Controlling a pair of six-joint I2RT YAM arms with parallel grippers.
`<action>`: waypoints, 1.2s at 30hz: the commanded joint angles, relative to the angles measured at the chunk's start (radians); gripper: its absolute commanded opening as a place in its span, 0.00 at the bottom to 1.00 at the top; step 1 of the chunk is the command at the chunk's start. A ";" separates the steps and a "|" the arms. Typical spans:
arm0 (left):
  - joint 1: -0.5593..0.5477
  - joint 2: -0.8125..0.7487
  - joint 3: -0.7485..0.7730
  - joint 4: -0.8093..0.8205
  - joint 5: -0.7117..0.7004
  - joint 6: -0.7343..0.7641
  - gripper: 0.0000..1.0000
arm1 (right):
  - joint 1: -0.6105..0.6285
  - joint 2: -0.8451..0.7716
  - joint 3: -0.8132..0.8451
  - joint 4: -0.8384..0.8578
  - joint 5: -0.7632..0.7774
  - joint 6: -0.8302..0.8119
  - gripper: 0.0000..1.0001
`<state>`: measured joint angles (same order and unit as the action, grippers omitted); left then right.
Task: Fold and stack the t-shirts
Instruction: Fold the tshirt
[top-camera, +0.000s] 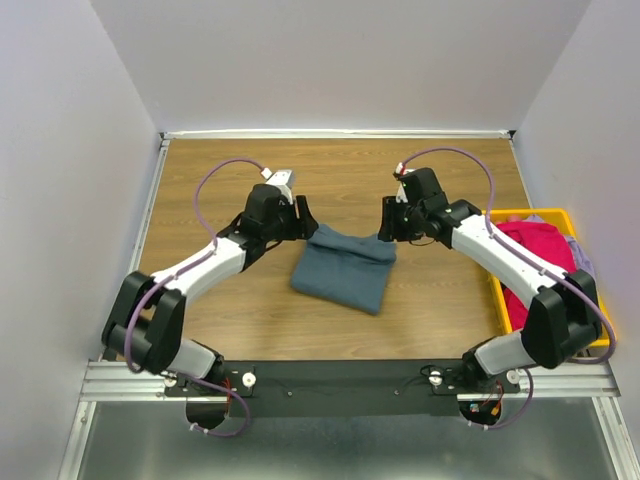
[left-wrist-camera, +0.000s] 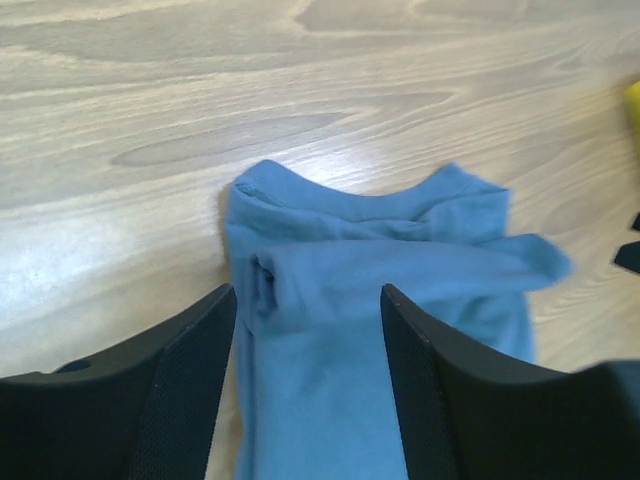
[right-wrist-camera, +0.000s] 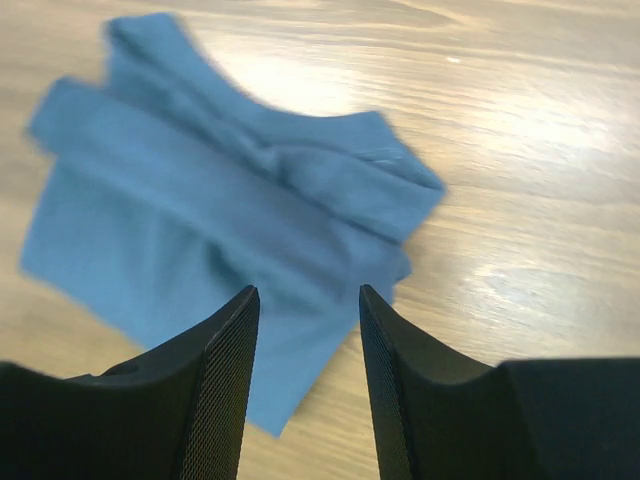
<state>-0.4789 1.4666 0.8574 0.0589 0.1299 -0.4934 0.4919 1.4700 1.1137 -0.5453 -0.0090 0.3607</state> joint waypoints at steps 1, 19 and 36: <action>-0.006 -0.135 -0.061 0.022 -0.032 -0.039 0.68 | 0.011 -0.049 0.005 0.001 -0.136 -0.098 0.50; -0.167 0.101 0.001 -0.043 0.031 0.053 0.27 | 0.013 0.085 -0.072 0.001 -0.214 -0.167 0.37; 0.026 0.492 0.390 -0.126 0.158 0.072 0.23 | -0.138 0.322 0.181 0.044 -0.077 -0.155 0.26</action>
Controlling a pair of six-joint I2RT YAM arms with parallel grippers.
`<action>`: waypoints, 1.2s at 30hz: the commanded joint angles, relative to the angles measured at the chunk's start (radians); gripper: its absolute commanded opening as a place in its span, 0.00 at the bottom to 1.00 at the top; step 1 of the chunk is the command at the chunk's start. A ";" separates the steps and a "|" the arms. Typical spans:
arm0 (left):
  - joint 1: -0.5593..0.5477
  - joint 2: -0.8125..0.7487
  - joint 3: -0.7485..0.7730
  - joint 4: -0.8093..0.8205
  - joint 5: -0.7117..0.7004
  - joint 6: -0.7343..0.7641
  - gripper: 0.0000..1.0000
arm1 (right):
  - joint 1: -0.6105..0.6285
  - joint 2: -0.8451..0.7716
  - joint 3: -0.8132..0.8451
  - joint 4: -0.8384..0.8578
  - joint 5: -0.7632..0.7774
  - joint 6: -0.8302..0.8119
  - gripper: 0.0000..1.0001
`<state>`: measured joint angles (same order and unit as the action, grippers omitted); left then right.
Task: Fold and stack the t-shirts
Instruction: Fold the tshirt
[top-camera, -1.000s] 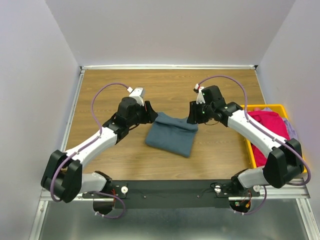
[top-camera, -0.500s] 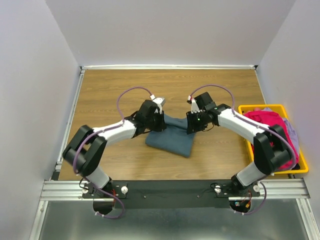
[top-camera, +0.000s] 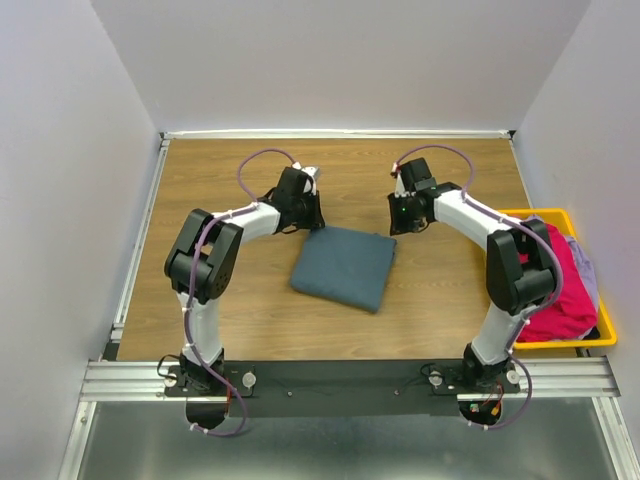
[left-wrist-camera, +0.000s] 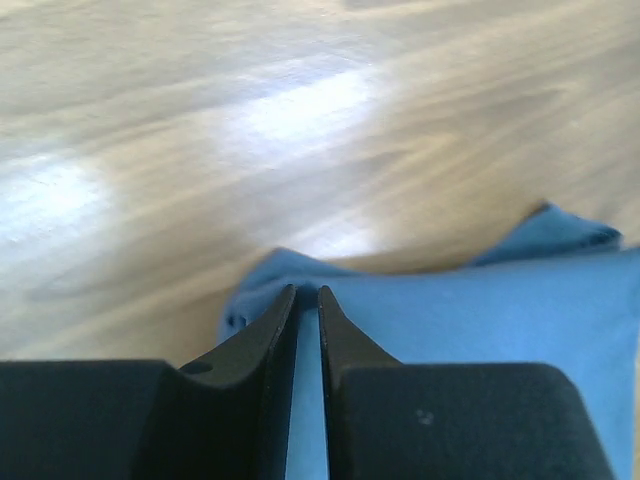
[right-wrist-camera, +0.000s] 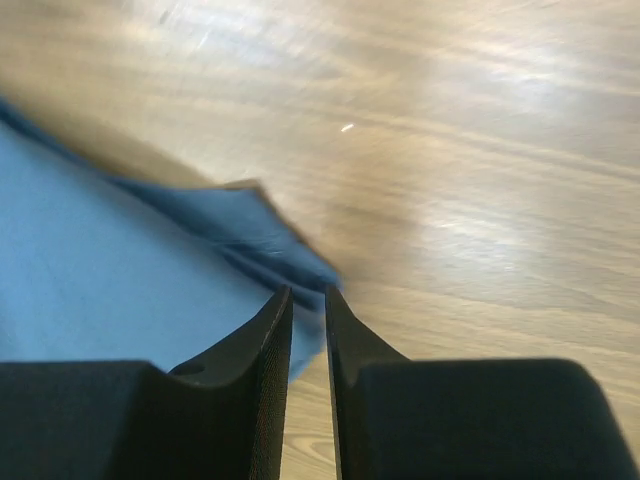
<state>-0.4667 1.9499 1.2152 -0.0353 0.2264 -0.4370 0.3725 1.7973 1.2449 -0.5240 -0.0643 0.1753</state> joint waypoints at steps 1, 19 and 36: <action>0.016 -0.023 0.029 -0.029 0.062 0.009 0.26 | -0.018 -0.018 0.051 0.027 -0.043 0.036 0.26; 0.040 -0.178 -0.204 0.259 0.123 -0.088 0.34 | -0.106 -0.116 -0.309 0.513 -0.635 0.247 0.38; 0.149 -0.032 -0.115 0.238 0.191 -0.146 0.27 | -0.248 0.179 -0.180 0.670 -0.792 0.317 0.37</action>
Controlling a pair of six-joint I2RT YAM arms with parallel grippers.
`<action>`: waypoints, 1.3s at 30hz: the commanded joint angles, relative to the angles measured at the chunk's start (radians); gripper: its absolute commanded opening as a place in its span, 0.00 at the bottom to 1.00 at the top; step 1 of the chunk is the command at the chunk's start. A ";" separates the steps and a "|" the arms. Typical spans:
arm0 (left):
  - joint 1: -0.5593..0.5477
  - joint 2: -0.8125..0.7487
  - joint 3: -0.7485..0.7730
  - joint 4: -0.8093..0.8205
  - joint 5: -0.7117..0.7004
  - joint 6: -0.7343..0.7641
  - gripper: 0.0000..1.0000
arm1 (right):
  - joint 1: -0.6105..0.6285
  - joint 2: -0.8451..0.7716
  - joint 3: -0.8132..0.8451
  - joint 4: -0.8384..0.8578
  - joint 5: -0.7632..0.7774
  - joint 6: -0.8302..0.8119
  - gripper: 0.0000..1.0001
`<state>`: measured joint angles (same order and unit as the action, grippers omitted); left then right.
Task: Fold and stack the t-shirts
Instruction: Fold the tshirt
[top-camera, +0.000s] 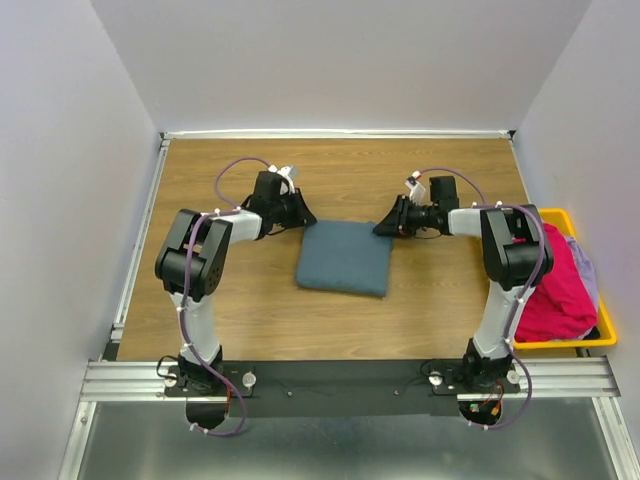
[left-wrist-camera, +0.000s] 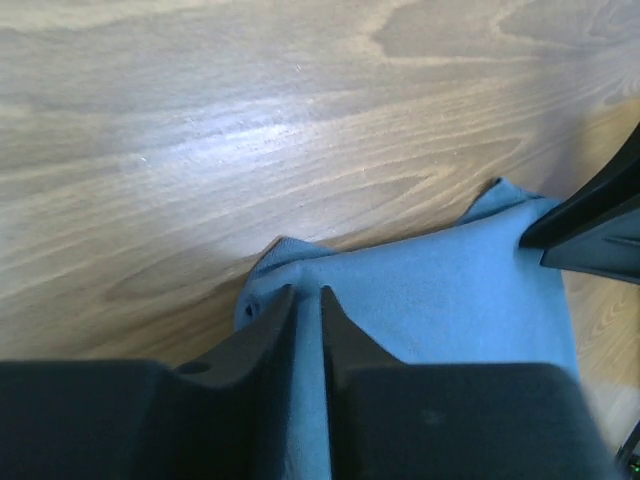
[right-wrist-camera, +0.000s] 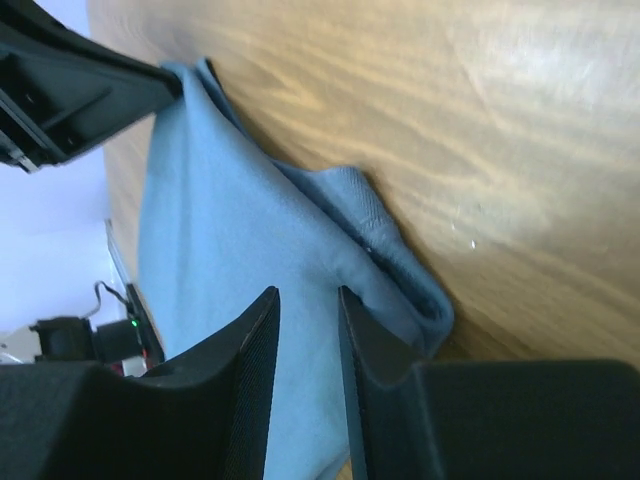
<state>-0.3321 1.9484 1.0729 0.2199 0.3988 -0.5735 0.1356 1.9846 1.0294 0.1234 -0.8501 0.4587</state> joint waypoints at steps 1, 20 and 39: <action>0.013 -0.089 0.018 -0.022 0.011 -0.012 0.36 | -0.008 -0.060 0.034 0.021 -0.015 0.056 0.40; -0.131 -0.444 -0.455 0.045 -0.011 -0.126 0.20 | 0.320 -0.227 -0.338 0.421 -0.070 0.376 0.44; -0.033 -0.462 -0.507 0.024 -0.044 -0.146 0.22 | 0.283 -0.156 -0.273 0.306 -0.070 0.317 0.39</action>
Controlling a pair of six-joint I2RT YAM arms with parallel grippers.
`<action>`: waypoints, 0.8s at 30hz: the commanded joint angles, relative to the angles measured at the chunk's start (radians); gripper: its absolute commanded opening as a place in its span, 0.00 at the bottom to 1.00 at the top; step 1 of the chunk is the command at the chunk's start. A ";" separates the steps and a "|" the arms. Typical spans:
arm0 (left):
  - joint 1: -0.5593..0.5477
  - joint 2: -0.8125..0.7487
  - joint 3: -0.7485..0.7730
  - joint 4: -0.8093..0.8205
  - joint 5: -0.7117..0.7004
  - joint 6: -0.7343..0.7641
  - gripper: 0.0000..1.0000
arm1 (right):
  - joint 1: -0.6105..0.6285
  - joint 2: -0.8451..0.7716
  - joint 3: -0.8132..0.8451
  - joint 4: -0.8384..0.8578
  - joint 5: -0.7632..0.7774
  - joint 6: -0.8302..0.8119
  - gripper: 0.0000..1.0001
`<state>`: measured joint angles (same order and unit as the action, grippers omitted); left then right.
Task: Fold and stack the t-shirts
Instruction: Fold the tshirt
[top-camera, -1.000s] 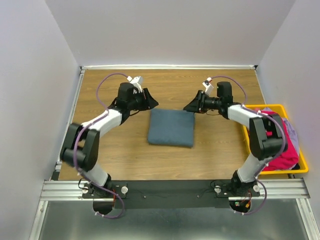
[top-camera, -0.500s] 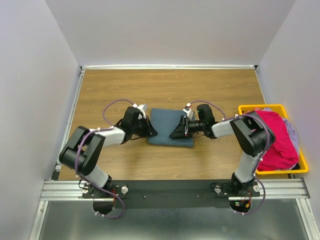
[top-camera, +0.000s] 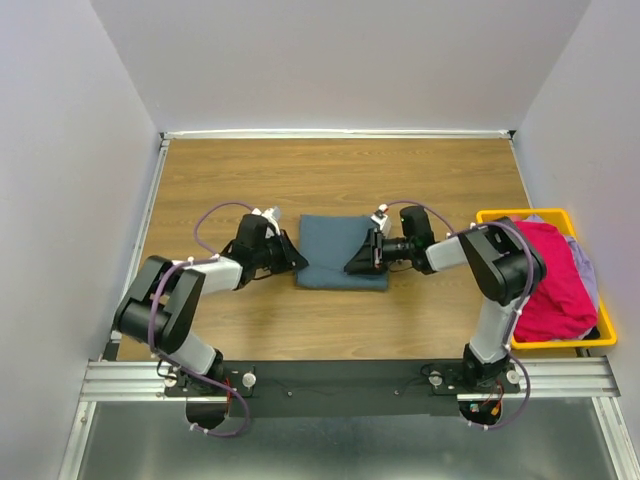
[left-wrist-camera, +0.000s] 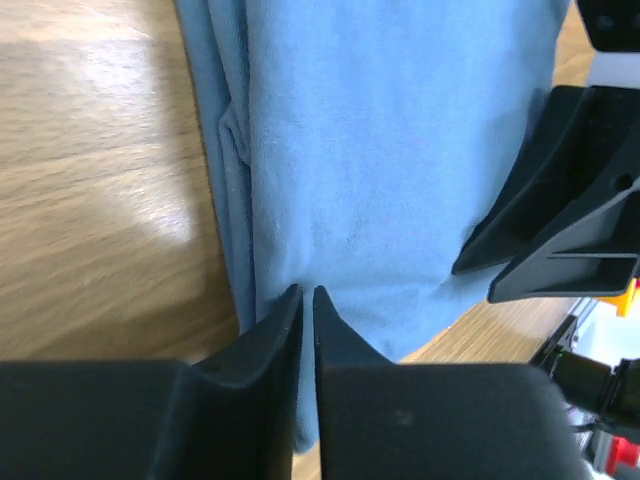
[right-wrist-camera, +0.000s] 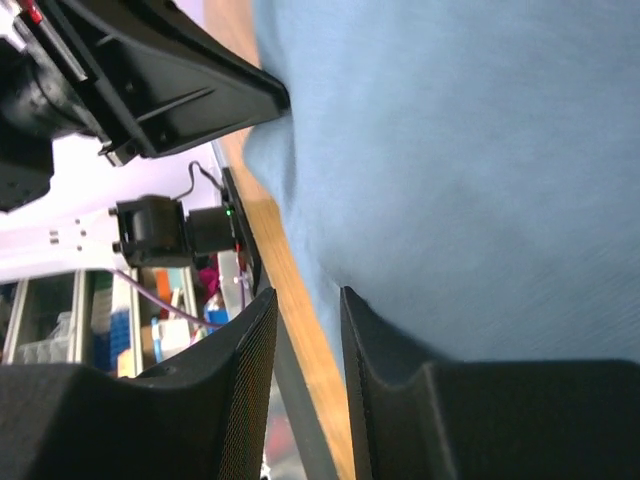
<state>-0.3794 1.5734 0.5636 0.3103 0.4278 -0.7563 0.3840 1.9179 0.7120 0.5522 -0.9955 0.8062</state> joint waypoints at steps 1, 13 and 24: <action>0.014 -0.139 0.008 -0.098 -0.086 0.043 0.26 | 0.052 -0.129 0.064 -0.130 0.084 -0.021 0.39; 0.014 -0.501 -0.027 -0.236 -0.265 0.084 0.54 | 0.228 0.025 0.132 0.043 0.192 0.106 0.40; 0.002 -0.616 -0.097 -0.300 -0.236 0.104 0.55 | 0.230 0.190 0.173 0.074 0.207 0.122 0.38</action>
<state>-0.3683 0.9871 0.4908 0.0395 0.1932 -0.6693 0.6079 2.1075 0.9009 0.7033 -0.8719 0.9775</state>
